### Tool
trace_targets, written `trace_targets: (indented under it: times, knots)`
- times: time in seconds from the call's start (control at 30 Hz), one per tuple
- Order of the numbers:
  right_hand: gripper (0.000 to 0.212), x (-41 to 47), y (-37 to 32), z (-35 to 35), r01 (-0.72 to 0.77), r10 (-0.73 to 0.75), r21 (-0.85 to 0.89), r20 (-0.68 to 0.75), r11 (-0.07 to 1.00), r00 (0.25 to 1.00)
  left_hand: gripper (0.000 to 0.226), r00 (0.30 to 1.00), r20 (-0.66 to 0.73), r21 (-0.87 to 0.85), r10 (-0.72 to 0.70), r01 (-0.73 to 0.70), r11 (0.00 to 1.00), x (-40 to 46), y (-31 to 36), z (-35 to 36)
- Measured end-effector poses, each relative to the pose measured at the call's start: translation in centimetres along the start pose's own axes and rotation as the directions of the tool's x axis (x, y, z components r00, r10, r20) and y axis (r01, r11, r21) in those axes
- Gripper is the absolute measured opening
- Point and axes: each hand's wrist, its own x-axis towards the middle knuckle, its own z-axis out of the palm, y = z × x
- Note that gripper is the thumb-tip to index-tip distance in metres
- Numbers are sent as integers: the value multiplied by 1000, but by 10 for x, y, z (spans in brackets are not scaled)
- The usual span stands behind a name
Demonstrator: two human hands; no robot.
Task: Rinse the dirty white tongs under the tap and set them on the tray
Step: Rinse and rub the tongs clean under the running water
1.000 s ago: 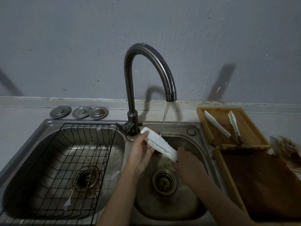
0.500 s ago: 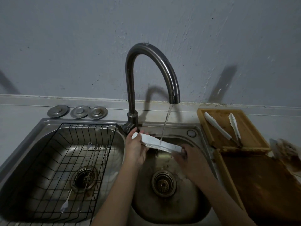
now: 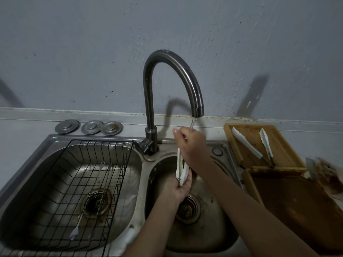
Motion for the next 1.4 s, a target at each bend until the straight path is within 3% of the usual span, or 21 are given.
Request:
trace_targets:
  times: [0.07,0.17,0.33,0.4,0.5,0.57,0.67,0.77,0.83,0.9,0.97,1.0,1.07,1.1,1.13,1.17,1.23,1.3,1.4]
  knots:
    - [41,4,-1,-3,-153,138,236,81,960,987,35,1000,1,-45,9,-9,999,-3,3,4]
    - [44,1,-5,1,-198,155,440,132,876,979,36,999,-30,-106,38,-41,994,-3,5,4]
    - [41,0,-6,3,-152,179,451,-17,880,984,25,997,34,-218,68,-59,974,-3,-3,1]
    - [36,6,-7,-4,-99,141,393,-79,914,987,24,989,109,-255,99,-69,964,-10,-6,3]
    - [27,12,-2,-19,-139,178,340,-87,930,980,27,966,211,-236,148,-97,967,-14,1,10]
    - [27,11,11,-34,-147,152,101,-47,984,987,25,956,231,-156,181,-147,977,-16,15,15]
    - [32,1,33,-59,-121,200,-356,194,927,960,21,947,196,-49,253,-249,967,-18,37,21]
    - [35,-20,47,-61,-90,291,-467,378,880,879,18,920,217,15,328,-339,941,-26,41,34]
    - [32,-36,49,-51,-61,294,-471,439,880,849,23,903,246,167,352,-397,902,-31,34,42]
    - [24,-48,46,-40,-118,306,-384,475,916,825,24,890,258,329,375,-446,833,-33,29,47]
    - [18,-57,41,-28,-211,303,-247,435,946,848,22,880,280,431,383,-472,769,-36,29,46]
    - [15,-58,41,-23,-374,382,-100,395,922,835,22,871,301,458,388,-490,742,-38,30,45]
    - [13,-64,47,-16,-456,351,124,473,882,808,24,846,348,524,404,-533,665,-40,36,40]
    - [22,-65,38,-14,-552,409,177,500,815,764,27,832,362,563,421,-555,612,-42,39,38]
    - [35,-70,35,-9,-515,406,185,421,837,811,33,818,364,606,445,-571,553,-41,43,34]
    - [44,-72,37,-7,-547,441,136,448,826,778,40,797,363,668,483,-584,462,-39,46,29]
    - [54,-72,39,-4,-665,502,195,514,721,695,40,714,328,794,618,-563,229,-32,52,18]
    - [57,-70,39,-2,-699,499,286,532,655,684,31,557,284,841,780,-535,76,-29,58,7]
    - [59,-68,39,-1,-744,503,381,560,549,658,61,396,333,867,856,-485,-113,-25,71,0]
